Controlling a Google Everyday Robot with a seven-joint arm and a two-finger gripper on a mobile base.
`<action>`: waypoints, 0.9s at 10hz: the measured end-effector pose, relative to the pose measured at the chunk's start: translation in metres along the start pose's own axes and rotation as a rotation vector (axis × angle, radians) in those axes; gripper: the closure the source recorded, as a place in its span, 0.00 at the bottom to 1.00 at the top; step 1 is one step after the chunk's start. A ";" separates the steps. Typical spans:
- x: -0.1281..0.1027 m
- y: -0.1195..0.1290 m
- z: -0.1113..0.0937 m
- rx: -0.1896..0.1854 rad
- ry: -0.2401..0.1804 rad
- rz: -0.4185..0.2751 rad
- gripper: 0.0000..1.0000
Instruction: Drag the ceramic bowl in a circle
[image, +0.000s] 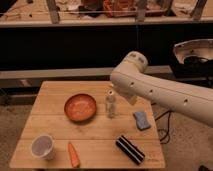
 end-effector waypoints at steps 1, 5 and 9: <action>-0.002 -0.006 0.000 0.011 -0.001 -0.030 0.20; -0.008 -0.029 0.002 0.052 -0.001 -0.127 0.20; -0.014 -0.049 0.008 0.093 -0.006 -0.216 0.20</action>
